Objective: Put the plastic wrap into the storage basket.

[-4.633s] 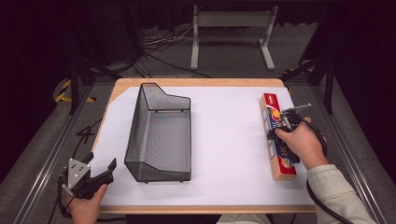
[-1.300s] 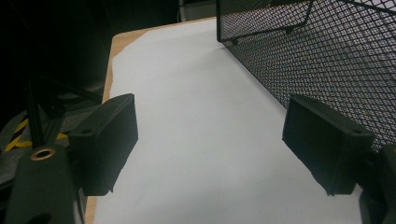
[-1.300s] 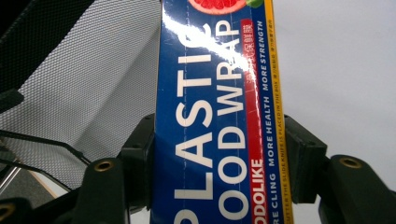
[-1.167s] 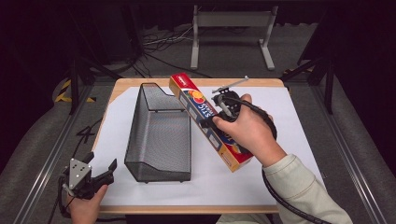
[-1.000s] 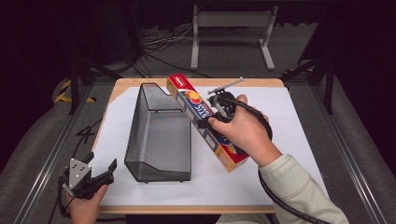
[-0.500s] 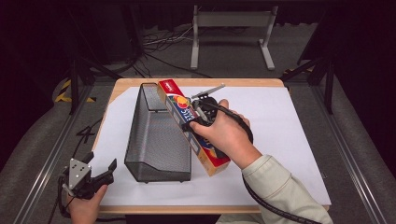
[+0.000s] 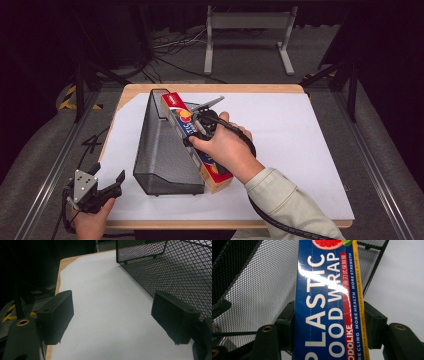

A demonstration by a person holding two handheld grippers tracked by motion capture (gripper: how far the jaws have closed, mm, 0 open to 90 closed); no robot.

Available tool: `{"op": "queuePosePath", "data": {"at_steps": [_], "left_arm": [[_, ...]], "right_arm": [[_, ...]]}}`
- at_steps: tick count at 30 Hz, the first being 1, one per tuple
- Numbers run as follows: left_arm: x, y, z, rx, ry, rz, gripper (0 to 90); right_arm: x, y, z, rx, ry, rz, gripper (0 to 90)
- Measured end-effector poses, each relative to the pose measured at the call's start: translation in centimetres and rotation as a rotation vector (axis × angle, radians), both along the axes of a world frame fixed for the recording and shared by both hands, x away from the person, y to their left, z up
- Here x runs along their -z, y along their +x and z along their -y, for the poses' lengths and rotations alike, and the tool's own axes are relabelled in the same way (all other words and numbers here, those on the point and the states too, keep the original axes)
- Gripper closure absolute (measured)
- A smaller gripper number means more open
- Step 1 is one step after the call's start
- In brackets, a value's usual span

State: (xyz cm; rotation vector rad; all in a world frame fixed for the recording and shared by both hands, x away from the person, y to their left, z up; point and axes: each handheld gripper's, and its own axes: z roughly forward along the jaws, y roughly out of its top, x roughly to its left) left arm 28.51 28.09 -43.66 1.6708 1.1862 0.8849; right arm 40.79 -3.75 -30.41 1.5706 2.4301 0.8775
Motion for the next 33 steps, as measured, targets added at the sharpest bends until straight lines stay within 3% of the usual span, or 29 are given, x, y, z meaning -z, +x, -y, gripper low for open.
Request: {"op": "queuePosePath", "data": {"at_steps": [18, 33], "left_arm": [[0.1, 0.1, 0.1, 0.001, 0.003, -0.001, 19.0], [0.1, 0.1, 0.1, 0.002, 0.004, -0.003, 19.1]], "right_arm": [[1.6, 0.7, -2.2, 0.029, 0.002, -0.069, 40.3], [3.1, 1.3, -3.9, 0.029, -0.051, -0.124, 40.0]]}}
